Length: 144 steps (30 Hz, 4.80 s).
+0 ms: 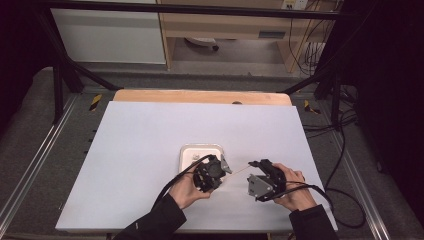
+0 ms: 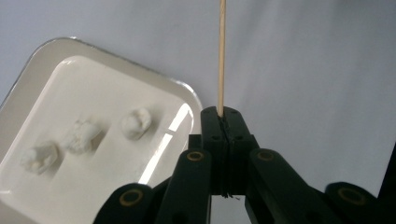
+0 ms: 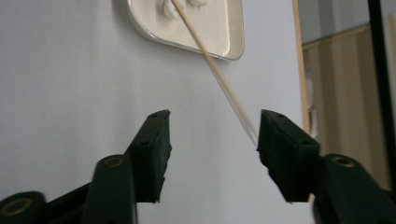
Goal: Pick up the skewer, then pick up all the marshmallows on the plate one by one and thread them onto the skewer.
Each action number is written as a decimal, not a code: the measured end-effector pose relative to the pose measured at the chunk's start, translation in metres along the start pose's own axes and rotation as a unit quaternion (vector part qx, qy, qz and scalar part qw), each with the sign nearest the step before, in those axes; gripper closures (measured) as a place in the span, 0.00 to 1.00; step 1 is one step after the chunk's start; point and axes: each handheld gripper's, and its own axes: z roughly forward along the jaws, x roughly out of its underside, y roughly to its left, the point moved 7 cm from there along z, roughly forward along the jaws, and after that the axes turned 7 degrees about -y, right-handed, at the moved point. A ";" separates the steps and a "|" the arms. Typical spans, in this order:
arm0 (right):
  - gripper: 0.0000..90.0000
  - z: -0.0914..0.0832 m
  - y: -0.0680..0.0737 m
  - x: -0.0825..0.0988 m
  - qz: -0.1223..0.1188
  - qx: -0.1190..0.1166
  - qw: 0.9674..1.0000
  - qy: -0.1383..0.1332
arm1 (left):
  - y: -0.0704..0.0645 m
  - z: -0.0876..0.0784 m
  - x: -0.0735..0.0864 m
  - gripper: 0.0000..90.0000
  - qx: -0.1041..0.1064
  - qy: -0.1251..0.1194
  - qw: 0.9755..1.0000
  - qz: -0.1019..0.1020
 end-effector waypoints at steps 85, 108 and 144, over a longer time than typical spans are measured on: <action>0.32 0.112 -0.005 -0.047 0.478 -0.101 0.868 -0.084 | 0.058 -0.072 0.122 0.99 -0.088 -0.190 0.963 -0.168; 0.75 0.126 0.009 -0.044 0.479 -0.129 0.866 -0.068 | 0.056 -0.069 0.121 0.99 -0.084 -0.186 0.965 -0.166; 0.85 0.052 -0.038 -0.053 0.488 -0.088 0.853 -0.166 | 0.040 -0.062 0.108 0.99 -0.071 -0.191 0.968 -0.146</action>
